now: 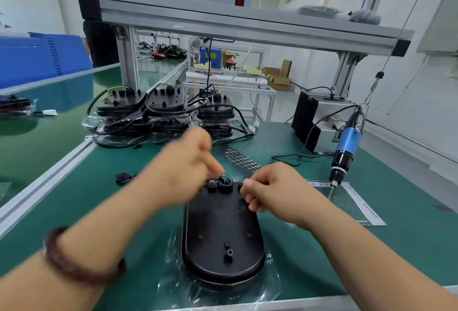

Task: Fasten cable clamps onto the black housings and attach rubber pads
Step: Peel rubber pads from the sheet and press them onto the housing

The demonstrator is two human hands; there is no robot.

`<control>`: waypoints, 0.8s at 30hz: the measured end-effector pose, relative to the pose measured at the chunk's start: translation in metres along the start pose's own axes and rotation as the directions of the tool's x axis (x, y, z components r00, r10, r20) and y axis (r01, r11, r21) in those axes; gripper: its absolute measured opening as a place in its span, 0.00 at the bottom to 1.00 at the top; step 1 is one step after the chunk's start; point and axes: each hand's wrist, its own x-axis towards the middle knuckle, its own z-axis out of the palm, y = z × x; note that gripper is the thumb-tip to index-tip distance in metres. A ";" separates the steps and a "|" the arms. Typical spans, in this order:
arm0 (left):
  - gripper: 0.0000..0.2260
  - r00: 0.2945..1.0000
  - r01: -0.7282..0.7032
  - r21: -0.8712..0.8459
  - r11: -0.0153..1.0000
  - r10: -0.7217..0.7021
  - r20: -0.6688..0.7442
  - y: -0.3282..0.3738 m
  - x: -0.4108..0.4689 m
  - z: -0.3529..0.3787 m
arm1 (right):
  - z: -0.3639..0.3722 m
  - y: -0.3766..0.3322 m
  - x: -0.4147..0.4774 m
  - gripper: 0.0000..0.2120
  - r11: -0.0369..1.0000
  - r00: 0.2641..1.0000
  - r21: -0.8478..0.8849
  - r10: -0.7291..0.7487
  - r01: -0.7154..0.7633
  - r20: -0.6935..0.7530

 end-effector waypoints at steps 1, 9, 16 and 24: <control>0.17 0.987 0.102 -0.091 0.991 -0.112 -0.118 -0.012 0.020 -0.013 | 0.000 0.000 0.000 0.13 1.000 1.000 -0.011 -0.003 0.003 0.003; 0.07 0.697 0.677 -0.311 0.667 -0.717 -0.020 -0.062 0.087 -0.018 | -0.001 -0.003 -0.002 0.14 0.996 1.000 -0.089 -0.012 0.013 0.014; 0.09 0.617 0.719 -0.522 0.459 -0.767 0.176 -0.062 0.097 -0.025 | -0.002 -0.006 -0.004 0.13 0.990 1.000 -0.142 -0.016 0.018 0.015; 0.12 0.823 0.363 -0.750 0.552 -0.568 -0.020 -0.016 0.067 -0.046 | -0.007 -0.003 -0.001 0.13 0.998 0.998 -0.069 0.002 0.003 0.066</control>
